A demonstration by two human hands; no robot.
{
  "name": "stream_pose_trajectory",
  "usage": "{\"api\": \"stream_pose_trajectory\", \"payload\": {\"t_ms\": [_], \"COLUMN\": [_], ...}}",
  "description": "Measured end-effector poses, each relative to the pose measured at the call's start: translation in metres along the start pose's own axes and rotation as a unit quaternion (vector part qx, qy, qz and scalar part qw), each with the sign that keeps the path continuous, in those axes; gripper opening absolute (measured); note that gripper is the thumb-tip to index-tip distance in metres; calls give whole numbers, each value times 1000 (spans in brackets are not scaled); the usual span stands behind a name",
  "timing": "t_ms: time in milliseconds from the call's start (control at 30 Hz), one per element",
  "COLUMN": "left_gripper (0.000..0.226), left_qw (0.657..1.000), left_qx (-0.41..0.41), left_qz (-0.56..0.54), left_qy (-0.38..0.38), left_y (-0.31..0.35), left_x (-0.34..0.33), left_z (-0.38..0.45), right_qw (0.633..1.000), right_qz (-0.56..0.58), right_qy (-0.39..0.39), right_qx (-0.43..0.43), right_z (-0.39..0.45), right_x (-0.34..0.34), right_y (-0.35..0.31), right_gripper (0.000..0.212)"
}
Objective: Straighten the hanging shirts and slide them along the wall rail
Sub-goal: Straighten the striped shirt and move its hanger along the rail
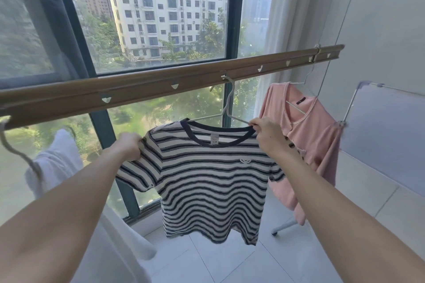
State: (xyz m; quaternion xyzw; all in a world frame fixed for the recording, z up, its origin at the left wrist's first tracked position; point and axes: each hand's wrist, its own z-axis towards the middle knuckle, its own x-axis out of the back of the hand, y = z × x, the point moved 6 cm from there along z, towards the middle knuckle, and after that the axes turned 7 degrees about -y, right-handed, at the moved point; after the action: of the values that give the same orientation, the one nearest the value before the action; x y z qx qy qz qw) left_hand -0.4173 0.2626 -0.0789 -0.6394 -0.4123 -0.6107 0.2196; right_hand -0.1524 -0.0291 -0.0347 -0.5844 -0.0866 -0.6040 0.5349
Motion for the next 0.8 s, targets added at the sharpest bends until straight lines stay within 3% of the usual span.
{"api": "stream_pose_trajectory", "payload": {"t_ms": [67, 200, 267, 333, 400, 467, 633, 800], "left_gripper": [13, 24, 44, 64, 50, 34, 35, 20], "left_qw": [1000, 999, 998, 986, 971, 964, 963, 955], "left_qx": [18, 24, -34, -121, -190, -219, -240, -243], "left_qz": [-1, 3, -53, -106, -104, -120, -87, -119], "left_qy": [3, 21, 11, 51, 99, 94, 87, 123], "left_y": [-3, 13, 39, 67, 90, 105, 128, 132], "left_x": [-2, -1, 6, 23, 39, 42, 36, 31], "left_z": [-4, -2, 2, -1, -7, -5, -6, -8], "right_qw": [1000, 1000, 999, 999, 999, 998, 997, 996], "right_qz": [6, 17, 25, 30, 35, 50, 57, 70], "right_qy": [-1, -14, -19, -16, -13, -9, 11, 44], "right_qx": [-6, -19, -22, -22, -23, -36, -43, -32], "right_z": [-1, 1, 1, 1, 0, -1, 0, -4], "right_x": [3, 5, 5, 6, 6, 6, 11, 21], "right_y": [3, 4, 4, 5, 7, 10, 18, 17], "right_gripper": [27, 26, 26, 28, 29, 28, 19, 16]}}
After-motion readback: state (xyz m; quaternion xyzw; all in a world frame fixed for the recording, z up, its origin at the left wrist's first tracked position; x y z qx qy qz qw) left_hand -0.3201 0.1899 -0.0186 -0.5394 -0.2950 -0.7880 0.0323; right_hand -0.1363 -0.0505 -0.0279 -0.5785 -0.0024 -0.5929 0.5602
